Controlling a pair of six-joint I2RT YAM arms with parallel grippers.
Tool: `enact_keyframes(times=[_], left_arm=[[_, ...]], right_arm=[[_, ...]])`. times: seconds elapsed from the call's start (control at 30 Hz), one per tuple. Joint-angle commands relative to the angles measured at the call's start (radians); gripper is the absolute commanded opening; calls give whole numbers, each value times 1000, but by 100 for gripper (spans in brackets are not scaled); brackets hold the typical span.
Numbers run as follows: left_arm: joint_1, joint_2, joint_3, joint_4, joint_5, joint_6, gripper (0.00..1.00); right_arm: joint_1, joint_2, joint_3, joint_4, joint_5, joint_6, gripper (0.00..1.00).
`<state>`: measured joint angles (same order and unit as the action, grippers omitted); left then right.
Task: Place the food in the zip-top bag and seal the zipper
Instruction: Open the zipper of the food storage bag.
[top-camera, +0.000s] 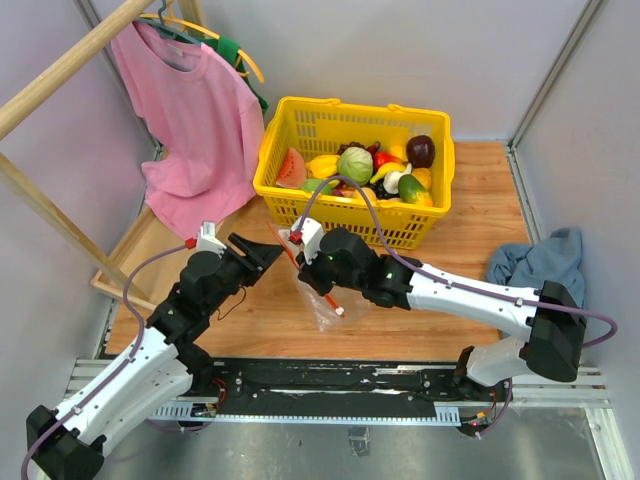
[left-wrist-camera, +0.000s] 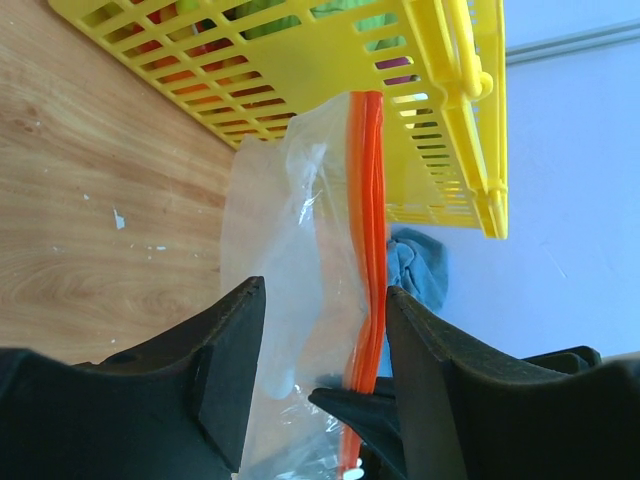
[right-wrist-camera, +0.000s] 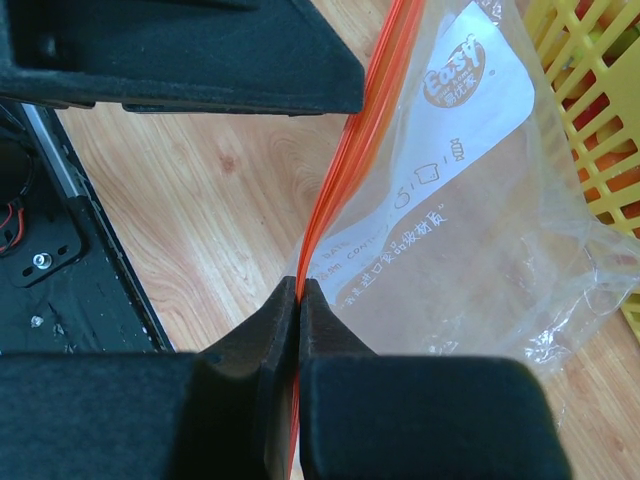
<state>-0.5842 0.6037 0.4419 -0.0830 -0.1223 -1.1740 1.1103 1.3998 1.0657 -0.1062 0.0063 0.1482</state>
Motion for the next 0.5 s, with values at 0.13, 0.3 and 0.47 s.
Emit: enact_keyframes(times=[0.13, 0.3, 0.47], left_arm=[[-8, 25, 40, 38, -44, 24, 54], [-8, 43, 33, 25, -36, 20, 48], [-8, 26, 21, 9, -45, 13, 43]], right_arm=[[-9, -21, -22, 34, -25, -20, 1], [-9, -23, -24, 36, -21, -19, 1], [-9, -25, -26, 38, -17, -18, 1]])
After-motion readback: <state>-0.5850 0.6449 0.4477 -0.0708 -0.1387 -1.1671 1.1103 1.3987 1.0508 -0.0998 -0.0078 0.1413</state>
